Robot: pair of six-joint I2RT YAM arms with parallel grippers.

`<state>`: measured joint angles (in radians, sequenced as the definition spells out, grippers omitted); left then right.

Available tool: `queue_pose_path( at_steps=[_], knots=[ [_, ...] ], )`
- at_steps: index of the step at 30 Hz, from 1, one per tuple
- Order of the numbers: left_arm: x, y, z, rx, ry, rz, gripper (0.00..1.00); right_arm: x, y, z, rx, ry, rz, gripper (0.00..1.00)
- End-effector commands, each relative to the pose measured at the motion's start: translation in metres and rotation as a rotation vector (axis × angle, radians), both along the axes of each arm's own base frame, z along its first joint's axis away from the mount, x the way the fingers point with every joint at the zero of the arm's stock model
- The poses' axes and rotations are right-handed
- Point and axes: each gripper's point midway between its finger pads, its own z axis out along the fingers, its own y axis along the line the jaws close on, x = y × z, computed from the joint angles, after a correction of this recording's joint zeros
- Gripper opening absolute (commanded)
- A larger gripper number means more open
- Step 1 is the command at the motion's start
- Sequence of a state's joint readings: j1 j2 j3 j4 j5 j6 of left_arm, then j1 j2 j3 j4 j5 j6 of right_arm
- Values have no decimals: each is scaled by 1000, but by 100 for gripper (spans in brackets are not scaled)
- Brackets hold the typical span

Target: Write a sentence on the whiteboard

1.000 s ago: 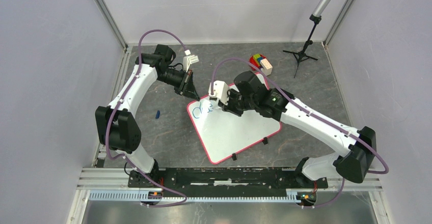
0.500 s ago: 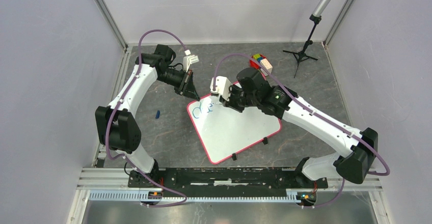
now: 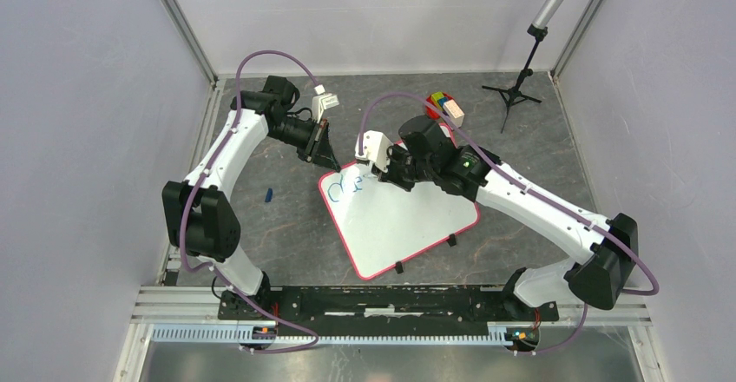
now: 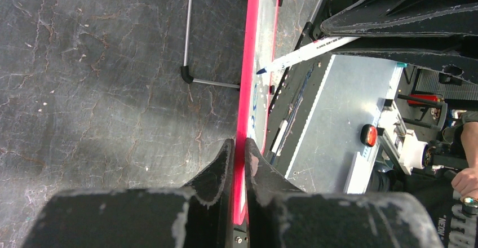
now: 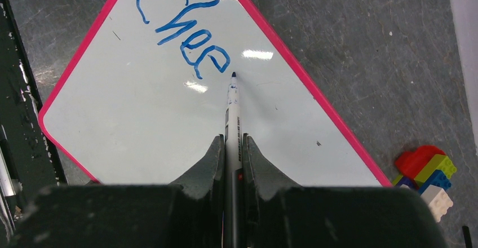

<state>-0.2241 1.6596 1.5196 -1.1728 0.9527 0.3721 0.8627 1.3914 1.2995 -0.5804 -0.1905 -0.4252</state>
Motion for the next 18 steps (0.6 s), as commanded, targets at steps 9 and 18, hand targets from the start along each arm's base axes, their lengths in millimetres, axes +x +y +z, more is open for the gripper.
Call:
queue_pose_path(
  at_steps=[9,18],
  knots=[
    [-10,-6,1,-8,-13,-54,2,11,-8,-1,-11,-45,-36,0],
    [-10,-6,1,-9,-12,-54,2,-3,-15,-15,-25,2,-18,0]
  ],
)
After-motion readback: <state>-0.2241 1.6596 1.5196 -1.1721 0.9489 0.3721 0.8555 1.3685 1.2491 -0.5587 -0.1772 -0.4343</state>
